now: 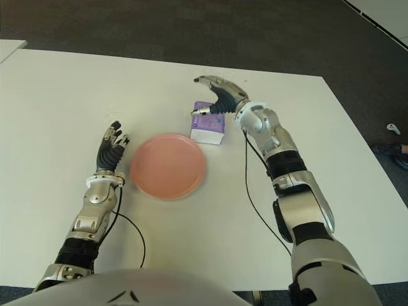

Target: Put the tissue paper into the plate.

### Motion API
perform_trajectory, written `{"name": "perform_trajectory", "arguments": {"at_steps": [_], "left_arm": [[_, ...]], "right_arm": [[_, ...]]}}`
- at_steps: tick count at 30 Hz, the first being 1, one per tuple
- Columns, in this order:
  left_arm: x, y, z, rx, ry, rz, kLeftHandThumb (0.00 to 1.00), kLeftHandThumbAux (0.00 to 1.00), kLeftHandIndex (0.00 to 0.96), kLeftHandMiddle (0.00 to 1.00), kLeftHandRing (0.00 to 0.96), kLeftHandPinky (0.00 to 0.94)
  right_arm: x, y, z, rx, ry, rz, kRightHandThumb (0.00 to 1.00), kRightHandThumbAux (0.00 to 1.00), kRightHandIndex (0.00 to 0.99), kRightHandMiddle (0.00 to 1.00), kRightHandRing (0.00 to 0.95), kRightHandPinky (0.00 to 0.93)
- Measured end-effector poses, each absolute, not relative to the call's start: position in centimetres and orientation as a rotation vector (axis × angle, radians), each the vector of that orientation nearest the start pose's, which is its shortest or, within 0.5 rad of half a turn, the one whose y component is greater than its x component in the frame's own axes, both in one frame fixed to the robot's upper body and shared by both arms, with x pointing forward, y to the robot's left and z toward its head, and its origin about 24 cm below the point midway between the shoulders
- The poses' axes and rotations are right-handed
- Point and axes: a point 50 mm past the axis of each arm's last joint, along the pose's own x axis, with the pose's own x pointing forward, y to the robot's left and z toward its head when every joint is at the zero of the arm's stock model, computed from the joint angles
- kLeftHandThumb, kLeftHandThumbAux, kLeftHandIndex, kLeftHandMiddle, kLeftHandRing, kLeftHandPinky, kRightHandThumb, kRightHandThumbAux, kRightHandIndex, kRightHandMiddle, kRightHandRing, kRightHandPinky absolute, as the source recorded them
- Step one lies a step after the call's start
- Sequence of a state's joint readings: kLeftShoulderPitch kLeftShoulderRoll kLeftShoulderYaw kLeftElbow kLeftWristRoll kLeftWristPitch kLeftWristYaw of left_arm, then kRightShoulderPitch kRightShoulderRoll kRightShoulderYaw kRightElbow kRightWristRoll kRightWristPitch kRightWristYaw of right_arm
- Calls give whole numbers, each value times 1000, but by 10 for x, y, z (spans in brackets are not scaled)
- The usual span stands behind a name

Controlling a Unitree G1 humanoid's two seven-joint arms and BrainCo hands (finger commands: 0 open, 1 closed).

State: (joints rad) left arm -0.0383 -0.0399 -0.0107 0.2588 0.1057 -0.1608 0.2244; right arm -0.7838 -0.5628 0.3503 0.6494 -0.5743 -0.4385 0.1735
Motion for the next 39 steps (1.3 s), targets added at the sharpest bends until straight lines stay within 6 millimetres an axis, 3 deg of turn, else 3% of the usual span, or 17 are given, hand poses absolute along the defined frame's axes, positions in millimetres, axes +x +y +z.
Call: {"name": "perform_trajectory", "arguments": {"at_steps": [22,39], "left_arm": [[262,149,-1,84,4,190,0,518,0,0,0,0],[264,148,-2,85,-4,187,0,506,0,0,0,0]], "right_arm": [[373,-167,103,-1427,-238,668,288,399,0,0,0,21],[374,-164,102,-1455,-229,695,301,439,0,0,0,7]]}}
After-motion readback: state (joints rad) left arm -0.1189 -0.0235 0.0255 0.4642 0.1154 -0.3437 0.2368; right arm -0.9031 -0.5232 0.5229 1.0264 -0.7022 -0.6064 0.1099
